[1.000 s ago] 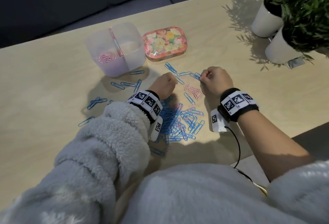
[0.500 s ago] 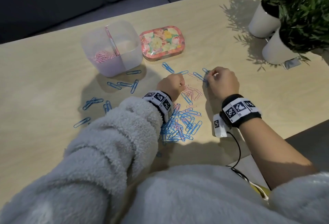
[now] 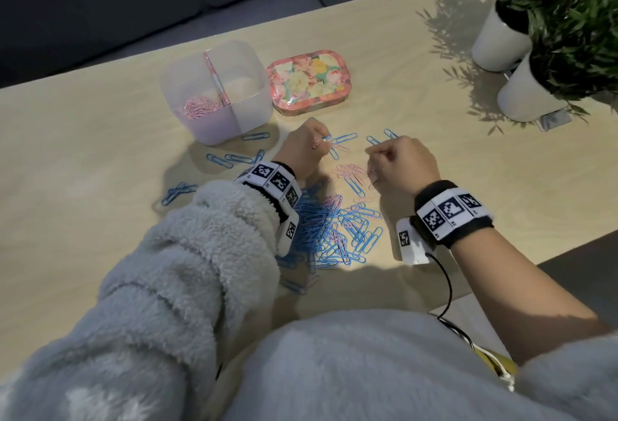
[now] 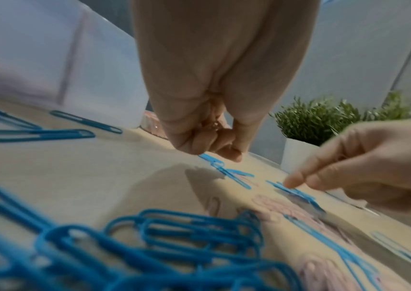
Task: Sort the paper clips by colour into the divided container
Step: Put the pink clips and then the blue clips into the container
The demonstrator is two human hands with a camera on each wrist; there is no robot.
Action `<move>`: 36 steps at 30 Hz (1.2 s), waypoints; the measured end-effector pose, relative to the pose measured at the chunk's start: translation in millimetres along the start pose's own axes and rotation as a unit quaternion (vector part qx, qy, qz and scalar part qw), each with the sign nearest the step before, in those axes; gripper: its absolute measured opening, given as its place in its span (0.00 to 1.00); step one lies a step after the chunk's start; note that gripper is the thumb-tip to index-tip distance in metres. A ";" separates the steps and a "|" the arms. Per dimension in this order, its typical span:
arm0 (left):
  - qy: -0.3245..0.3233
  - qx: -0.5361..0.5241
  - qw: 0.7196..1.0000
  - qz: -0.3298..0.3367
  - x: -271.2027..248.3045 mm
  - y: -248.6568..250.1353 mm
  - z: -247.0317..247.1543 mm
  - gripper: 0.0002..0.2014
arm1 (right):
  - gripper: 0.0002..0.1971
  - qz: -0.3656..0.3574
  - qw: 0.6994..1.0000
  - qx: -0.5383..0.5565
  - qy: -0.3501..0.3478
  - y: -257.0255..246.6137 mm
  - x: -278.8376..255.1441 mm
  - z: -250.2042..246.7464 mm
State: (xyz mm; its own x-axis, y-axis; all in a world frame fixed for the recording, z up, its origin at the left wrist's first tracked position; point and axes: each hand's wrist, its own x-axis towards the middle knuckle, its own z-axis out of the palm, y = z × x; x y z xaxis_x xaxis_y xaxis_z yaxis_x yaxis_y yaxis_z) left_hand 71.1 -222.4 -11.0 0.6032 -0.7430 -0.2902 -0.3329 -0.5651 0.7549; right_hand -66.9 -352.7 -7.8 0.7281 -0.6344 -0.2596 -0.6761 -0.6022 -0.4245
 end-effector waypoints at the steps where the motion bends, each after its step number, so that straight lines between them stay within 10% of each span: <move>1: -0.013 -0.009 1.000 -0.001 1.6 1.4 -0.7 0.13 | 0.16 0.012 1.000 -0.007 0.007 2.8 -1.7 -1.0; 15: -0.073 0.195 0.972 0.106 6.7 6.6 16.0 0.13 | 0.27 -0.012 0.991 -0.082 -0.104 16.2 -19.5 -8.5; 31: -0.088 0.186 0.972 0.110 -5.1 -3.6 8.3 0.18 | 0.15 -0.005 0.999 -0.039 0.004 9.0 10.4 -16.1; 36: -0.095 0.215 0.963 0.134 -3.1 -2.4 11.1 0.16 | 0.14 -0.060 0.992 -0.048 -0.102 6.1 -3.7 -9.7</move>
State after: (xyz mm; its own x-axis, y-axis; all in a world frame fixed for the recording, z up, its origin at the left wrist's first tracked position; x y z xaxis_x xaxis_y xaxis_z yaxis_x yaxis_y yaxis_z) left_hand 61.9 -222.8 -18.5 0.3236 -0.9119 -0.2526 -0.7517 -0.4099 0.5167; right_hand -74.9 -358.7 -1.0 0.8052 -0.4494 -0.3869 -0.5833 -0.7177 -0.3804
